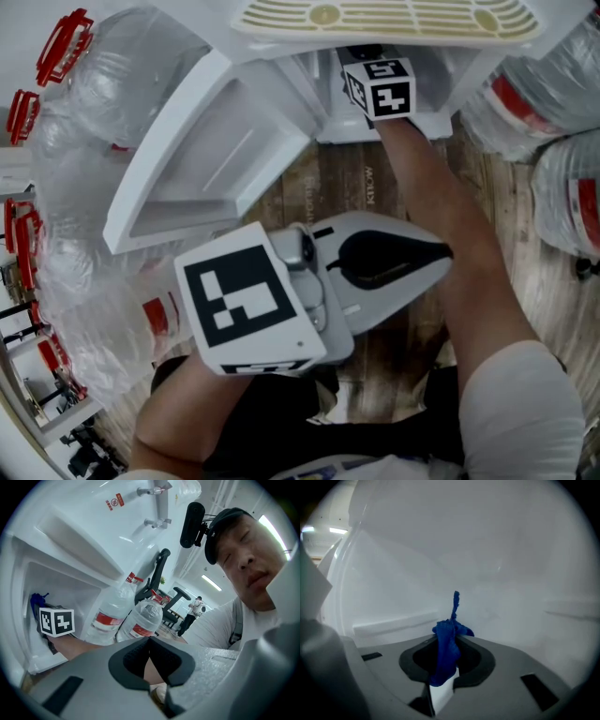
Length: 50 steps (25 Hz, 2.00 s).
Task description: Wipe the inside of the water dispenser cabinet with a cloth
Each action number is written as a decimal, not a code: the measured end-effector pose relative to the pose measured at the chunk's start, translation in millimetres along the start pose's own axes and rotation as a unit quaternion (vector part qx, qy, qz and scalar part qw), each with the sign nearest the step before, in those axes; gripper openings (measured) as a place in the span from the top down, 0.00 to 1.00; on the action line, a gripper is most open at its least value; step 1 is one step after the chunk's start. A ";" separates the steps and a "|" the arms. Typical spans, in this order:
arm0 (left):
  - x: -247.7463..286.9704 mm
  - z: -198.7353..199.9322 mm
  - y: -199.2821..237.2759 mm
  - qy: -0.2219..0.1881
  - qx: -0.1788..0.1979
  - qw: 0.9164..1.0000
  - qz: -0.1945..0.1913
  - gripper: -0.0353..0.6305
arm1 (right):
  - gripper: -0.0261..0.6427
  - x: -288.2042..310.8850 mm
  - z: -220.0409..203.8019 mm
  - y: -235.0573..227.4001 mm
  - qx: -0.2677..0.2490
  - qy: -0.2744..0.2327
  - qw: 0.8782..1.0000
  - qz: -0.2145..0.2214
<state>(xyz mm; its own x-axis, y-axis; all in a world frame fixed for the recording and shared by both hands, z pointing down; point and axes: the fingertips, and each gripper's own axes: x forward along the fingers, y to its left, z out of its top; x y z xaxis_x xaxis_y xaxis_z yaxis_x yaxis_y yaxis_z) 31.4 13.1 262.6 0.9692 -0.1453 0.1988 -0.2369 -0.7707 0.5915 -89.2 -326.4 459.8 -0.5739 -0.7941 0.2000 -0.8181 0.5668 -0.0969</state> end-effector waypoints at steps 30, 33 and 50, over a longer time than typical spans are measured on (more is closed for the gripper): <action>5.7 -5.6 2.3 0.011 -0.001 1.000 0.001 0.94 | 0.86 -34.7 8.4 -45.4 -0.023 -0.016 0.993 -0.115; 5.0 -5.4 2.8 0.011 -0.001 1.000 0.001 0.94 | 0.86 -30.1 -10.5 -49.4 -0.010 0.010 0.994 -0.113; 7.7 -4.9 1.6 0.009 -0.003 1.000 -0.006 0.94 | 0.86 -77.7 109.2 -54.7 -0.032 -0.149 0.974 -0.165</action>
<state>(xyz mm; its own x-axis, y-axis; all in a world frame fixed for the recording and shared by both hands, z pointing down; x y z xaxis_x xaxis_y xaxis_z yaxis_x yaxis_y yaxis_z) 38.2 13.8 268.9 0.9705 -0.1259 0.2056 -0.2264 -0.7691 0.5977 -3.8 -319.6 343.1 -0.2730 -0.9584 -0.0834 -0.9614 0.2749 -0.0121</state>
